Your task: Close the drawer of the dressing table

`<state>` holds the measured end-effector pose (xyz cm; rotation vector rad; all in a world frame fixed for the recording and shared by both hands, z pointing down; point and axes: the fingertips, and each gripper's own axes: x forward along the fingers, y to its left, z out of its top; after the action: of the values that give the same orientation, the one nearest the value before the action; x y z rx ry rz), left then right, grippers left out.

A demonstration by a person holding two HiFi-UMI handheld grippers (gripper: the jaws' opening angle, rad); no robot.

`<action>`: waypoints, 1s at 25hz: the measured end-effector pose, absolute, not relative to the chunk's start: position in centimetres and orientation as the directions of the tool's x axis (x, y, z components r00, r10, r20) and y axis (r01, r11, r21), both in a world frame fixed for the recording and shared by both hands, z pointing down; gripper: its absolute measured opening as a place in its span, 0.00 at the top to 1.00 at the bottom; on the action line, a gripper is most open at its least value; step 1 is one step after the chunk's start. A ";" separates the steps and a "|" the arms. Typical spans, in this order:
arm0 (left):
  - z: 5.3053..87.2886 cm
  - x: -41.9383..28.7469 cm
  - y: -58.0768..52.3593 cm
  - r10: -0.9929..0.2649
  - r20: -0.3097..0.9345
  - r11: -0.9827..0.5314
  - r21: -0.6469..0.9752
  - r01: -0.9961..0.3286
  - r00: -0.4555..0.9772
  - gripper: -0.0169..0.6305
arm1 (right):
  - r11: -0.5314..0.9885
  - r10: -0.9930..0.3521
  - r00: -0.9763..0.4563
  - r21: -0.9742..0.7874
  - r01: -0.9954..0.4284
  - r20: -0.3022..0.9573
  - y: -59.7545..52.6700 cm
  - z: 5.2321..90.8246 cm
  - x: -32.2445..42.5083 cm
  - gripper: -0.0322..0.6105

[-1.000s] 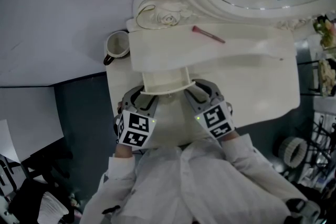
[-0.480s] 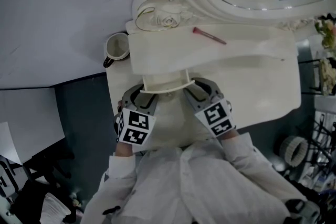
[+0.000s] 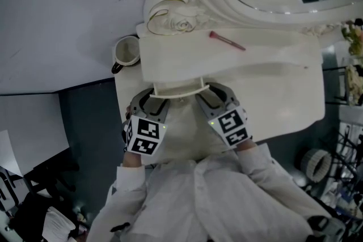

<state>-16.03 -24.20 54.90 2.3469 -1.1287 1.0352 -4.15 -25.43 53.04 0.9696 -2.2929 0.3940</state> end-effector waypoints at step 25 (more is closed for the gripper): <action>55.1 -16.9 -26.6 -0.613 0.713 -0.493 -0.010 -0.870 0.339 0.66 | 0.582 -0.604 -0.497 -0.081 -0.809 0.623 -28.0 53.5 -4.4 0.71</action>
<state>-16.89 -26.64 55.13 2.2356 -1.3093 0.9451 -4.38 -27.98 53.52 1.1223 -2.2694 0.4973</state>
